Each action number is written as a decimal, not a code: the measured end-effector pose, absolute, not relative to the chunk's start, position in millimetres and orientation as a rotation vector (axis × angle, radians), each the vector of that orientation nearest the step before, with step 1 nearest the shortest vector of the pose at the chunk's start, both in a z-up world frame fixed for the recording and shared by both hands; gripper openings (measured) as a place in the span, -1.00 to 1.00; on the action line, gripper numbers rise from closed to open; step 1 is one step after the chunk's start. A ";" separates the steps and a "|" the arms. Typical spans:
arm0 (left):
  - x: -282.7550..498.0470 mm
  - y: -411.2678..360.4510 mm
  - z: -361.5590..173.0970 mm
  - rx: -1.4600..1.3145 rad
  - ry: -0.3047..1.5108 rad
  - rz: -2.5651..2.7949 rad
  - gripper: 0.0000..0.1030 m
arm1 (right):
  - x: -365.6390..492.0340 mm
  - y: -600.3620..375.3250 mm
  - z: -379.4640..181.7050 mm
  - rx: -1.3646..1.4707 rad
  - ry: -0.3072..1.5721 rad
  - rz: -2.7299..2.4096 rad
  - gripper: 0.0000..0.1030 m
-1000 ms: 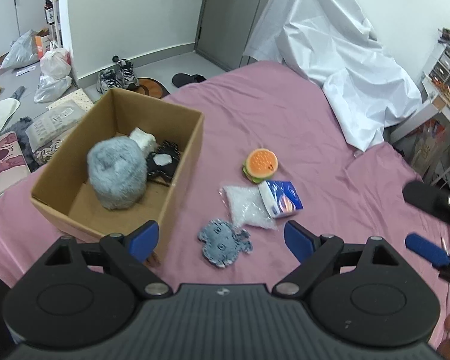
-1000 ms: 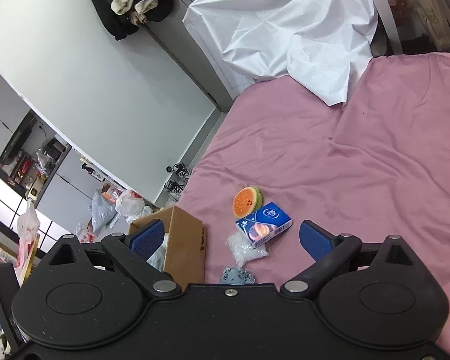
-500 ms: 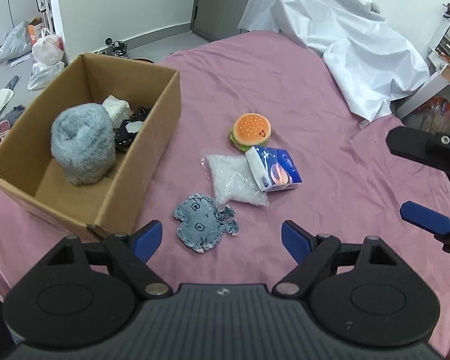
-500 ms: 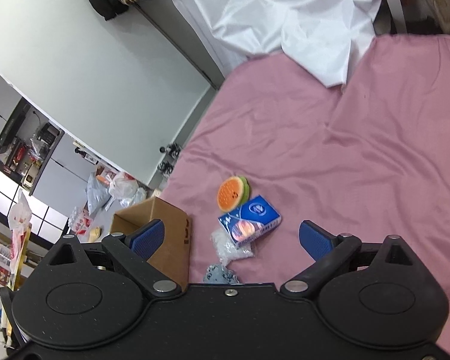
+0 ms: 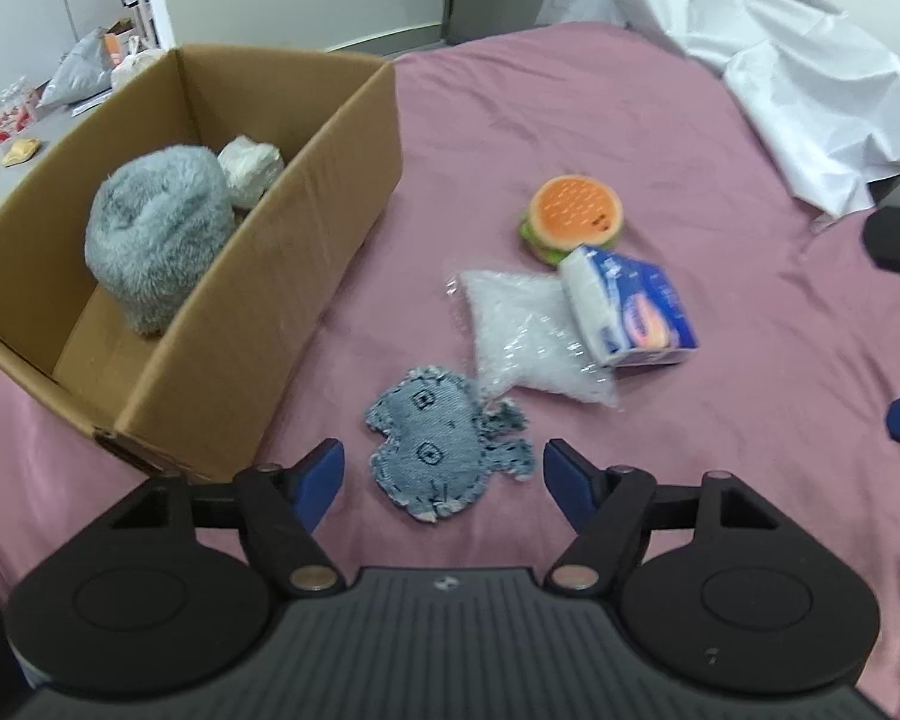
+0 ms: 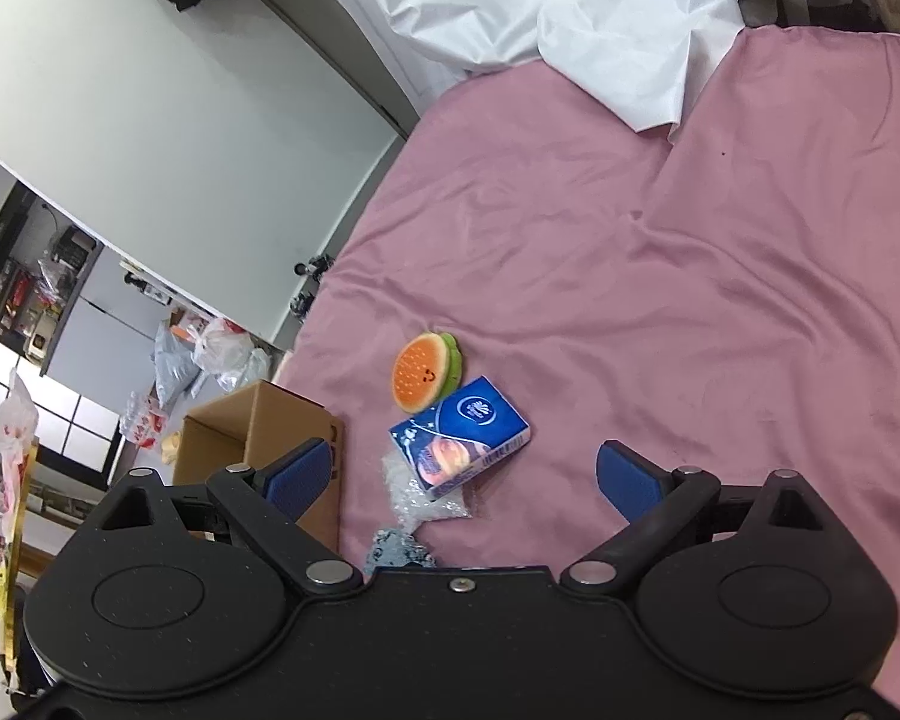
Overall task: Organize soft objects
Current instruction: 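Move the left tool to the flat grey-blue plush and close on it, then lift the flat plush with the left tool while the right tool grasps the tissue pack, then carry both items over the box and open both tools inside it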
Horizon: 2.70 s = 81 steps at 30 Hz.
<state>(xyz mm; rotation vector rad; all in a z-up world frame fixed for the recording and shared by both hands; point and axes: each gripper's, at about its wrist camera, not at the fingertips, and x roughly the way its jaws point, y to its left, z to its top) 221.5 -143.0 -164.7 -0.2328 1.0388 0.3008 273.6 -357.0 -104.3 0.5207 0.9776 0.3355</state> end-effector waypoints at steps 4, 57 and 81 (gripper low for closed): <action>227.0 -140.8 -175.1 -0.245 1.042 0.325 0.39 | 283.2 -356.2 -110.9 0.511 0.996 0.342 0.85; 214.6 -95.3 -107.6 -0.466 0.934 0.291 -0.66 | 311.5 -305.7 -141.4 0.354 1.086 0.399 -0.49; 176.1 -61.5 -57.8 -0.496 0.827 0.269 -0.66 | 242.2 -319.5 -95.9 0.471 0.965 0.421 -0.79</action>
